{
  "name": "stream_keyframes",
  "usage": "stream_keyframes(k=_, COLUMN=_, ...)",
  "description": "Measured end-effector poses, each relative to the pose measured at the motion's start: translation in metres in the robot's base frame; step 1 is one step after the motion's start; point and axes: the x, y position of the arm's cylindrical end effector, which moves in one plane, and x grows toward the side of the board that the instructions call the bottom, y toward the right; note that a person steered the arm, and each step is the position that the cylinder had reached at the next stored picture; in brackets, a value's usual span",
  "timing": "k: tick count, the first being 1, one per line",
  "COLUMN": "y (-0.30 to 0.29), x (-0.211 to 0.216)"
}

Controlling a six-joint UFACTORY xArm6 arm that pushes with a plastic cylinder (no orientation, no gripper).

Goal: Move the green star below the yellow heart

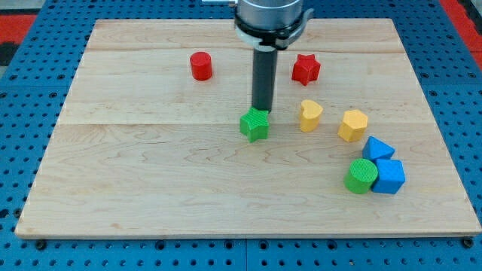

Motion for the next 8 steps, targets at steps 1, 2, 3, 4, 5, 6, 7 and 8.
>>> stream_keyframes(k=1, y=-0.043, x=-0.007)
stream_keyframes(k=2, y=-0.074, x=-0.008)
stream_keyframes(k=3, y=-0.076, x=0.01)
stream_keyframes(k=4, y=-0.069, x=0.02)
stream_keyframes(k=5, y=-0.053, x=0.02)
stream_keyframes(k=6, y=-0.02, x=0.02)
stream_keyframes(k=7, y=0.006, x=0.023)
stream_keyframes(k=8, y=0.03, x=0.033)
